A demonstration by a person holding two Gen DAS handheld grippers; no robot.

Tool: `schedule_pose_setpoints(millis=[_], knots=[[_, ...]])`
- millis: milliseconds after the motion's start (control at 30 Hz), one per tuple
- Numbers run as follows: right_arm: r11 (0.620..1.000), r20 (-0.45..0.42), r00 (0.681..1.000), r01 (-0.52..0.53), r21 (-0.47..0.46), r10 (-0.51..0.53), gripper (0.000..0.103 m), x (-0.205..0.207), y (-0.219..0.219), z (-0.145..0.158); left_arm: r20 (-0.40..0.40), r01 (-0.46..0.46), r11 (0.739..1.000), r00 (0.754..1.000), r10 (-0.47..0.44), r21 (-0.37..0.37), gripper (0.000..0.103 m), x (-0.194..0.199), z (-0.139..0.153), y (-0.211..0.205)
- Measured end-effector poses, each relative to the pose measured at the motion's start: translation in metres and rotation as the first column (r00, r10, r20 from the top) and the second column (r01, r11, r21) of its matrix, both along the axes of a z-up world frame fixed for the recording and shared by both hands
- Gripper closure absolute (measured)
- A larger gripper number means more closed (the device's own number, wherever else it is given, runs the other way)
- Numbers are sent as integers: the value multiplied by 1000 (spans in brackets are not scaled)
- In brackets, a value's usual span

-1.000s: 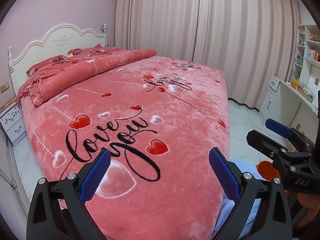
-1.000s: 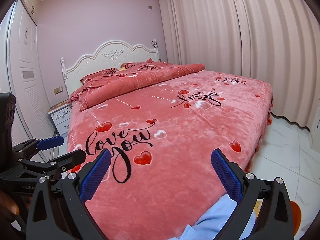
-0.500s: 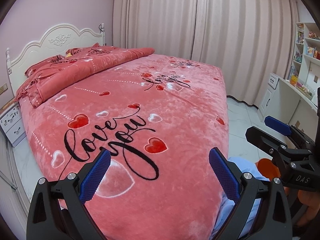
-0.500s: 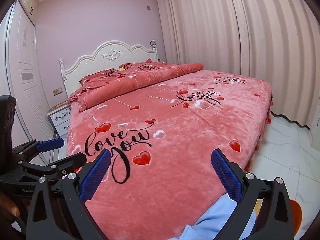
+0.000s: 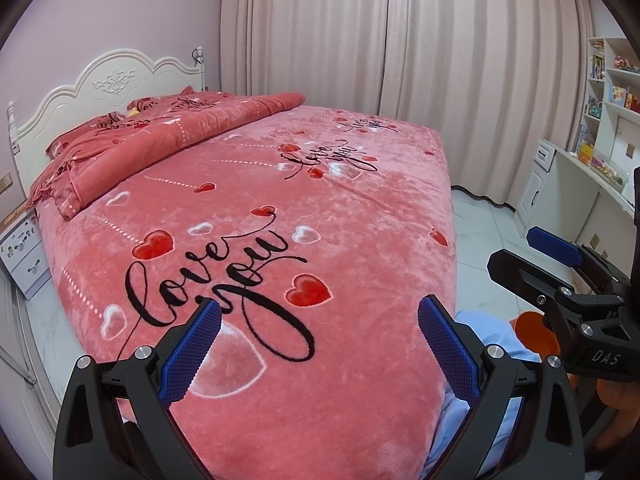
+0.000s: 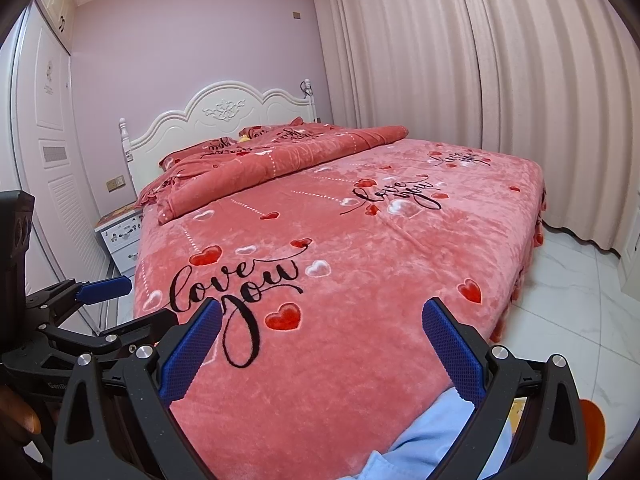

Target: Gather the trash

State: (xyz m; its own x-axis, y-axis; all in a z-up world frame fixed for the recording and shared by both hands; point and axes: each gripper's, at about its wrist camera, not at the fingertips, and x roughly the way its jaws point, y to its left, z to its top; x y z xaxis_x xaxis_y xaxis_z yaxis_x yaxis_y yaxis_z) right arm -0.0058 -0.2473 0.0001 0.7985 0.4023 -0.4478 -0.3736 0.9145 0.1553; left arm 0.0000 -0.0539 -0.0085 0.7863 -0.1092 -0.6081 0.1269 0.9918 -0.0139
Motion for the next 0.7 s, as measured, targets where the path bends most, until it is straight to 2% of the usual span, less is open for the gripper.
schedule_pose_setpoints(millis=[700], knots=[[1000,-11,1000,9,6,-9,5,4,2,-3,-20,19,1000,1000,-19,5,6,8,-7,1]])
